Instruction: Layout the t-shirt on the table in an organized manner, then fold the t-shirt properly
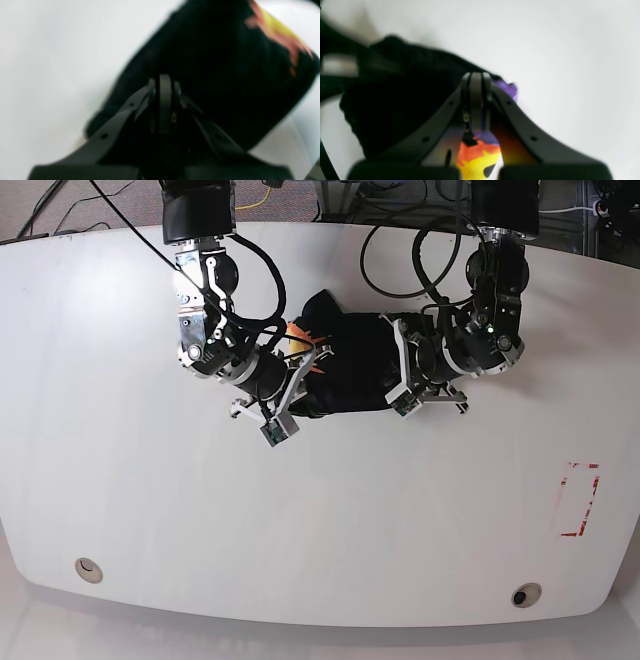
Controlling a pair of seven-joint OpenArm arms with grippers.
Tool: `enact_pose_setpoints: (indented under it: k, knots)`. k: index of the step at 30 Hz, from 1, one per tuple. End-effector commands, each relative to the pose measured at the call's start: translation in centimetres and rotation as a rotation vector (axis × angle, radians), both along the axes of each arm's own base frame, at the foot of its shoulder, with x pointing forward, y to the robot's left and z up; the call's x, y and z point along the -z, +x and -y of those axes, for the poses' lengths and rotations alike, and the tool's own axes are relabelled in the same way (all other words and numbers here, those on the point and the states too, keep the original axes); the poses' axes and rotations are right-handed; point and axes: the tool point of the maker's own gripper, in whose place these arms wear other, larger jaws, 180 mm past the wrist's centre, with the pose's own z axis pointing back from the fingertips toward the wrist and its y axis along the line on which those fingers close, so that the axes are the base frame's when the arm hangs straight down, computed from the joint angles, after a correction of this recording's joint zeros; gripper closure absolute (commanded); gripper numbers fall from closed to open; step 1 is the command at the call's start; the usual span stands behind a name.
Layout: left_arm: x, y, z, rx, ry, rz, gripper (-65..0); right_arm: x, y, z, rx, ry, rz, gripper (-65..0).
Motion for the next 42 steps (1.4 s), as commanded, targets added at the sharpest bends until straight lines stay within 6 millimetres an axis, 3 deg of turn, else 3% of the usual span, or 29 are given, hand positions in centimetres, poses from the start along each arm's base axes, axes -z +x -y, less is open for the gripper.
enact_pose_setpoints:
  k: [1,10,14,20,29,35,37,42]
  knots:
    - [0.3,0.2,-0.1,-0.006,-0.016,-0.007,0.0,-1.9,1.3,-0.3,-0.002,0.03,0.06,-0.8]
    - [4.2,-1.0,-0.4,-0.035,-0.053,-0.115,0.0,1.1,1.0,0.1,0.022,0.052,-0.001,-0.8]
    - [5.7,-1.1,-1.0,-0.05,-0.057,-0.151,0.0,2.6,-0.4,1.0,0.027,0.035,-0.035,-0.8]
    - [5.5,1.1,-2.7,-0.057,-0.021,-0.136,0.0,4.0,-2.8,1.2,0.031,0.037,-0.081,-0.8]
    - [2.9,6.8,-4.6,-0.081,0.008,-0.064,0.0,2.6,-6.8,-0.1,0.038,0.074,-0.075,-0.6]
    - [0.7,10.1,-4.9,-0.093,0.004,-0.014,0.0,0.8,-7.2,-1.0,0.062,0.096,-0.049,-0.6]
    - [-0.2,10.8,-4.8,-0.09,0.001,0.012,0.0,0.2,-7.3,-1.7,0.046,0.101,-0.037,-0.6]
    - [-3.2,11.7,-4.3,-0.074,-0.004,0.103,0.0,-1.7,-6.0,-1.4,0.064,0.1,0.015,-0.6]
